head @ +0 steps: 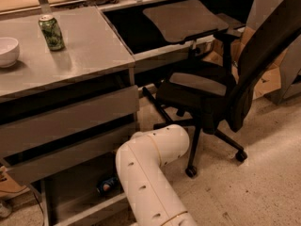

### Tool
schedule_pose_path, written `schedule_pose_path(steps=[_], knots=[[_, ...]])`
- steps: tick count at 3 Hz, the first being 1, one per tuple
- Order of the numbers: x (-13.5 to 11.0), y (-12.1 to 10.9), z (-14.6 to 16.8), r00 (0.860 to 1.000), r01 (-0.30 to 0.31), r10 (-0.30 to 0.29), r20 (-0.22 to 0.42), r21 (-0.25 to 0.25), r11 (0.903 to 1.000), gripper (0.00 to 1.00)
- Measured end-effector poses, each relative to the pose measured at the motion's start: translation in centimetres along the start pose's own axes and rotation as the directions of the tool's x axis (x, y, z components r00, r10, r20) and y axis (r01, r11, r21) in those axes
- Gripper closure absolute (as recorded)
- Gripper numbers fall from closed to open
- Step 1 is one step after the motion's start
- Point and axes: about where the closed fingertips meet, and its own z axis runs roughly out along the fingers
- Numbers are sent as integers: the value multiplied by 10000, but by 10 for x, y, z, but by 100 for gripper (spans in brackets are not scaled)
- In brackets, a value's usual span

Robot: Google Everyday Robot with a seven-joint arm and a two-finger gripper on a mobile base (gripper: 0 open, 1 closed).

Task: Pick pepsi can from bottom drawer and place on counter

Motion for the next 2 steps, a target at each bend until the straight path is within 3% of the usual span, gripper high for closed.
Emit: schedule_pose_path(steps=[1, 2], knots=[[13, -22, -5, 9999, -167, 167, 14, 376, 9992, 0], [49, -68, 6, 9976, -535, 601, -333, 1725, 9835, 0]])
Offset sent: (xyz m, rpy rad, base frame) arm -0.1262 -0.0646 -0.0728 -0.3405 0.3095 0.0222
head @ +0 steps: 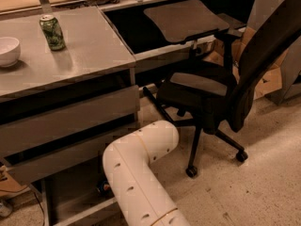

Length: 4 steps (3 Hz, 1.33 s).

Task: Pick pepsi can from bottom drawer and place on counter

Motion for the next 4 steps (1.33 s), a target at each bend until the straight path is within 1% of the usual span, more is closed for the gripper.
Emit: schedule_pose_path(steps=[1, 2, 3, 4], knots=[[8, -36, 7, 9996, -240, 254, -79, 1452, 9891, 0], [7, -38, 8, 9996, -273, 288, -70, 1592, 9869, 0], [12, -44, 0, 9994, -341, 321, 146, 1670, 9854, 0], [38, -24, -43, 9937, -302, 184, 1105, 1061, 9939, 0]])
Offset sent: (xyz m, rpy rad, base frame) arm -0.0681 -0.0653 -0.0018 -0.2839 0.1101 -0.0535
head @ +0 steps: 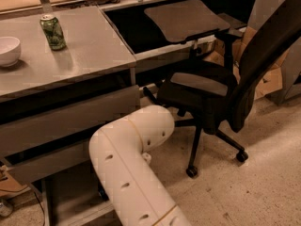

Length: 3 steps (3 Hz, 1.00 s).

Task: Pick pepsi can from bottom drawer and place on counter

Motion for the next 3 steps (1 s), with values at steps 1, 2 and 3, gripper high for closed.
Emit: schedule_pose_path(steps=[1, 2, 3], knots=[[17, -28, -29, 9979, -155, 163, 625, -128, 9998, 0], [36, -99, -69, 9838, -567, 590, 1695, -184, 9982, 0], [36, -99, -69, 9838, -567, 590, 1695, -184, 9982, 0]])
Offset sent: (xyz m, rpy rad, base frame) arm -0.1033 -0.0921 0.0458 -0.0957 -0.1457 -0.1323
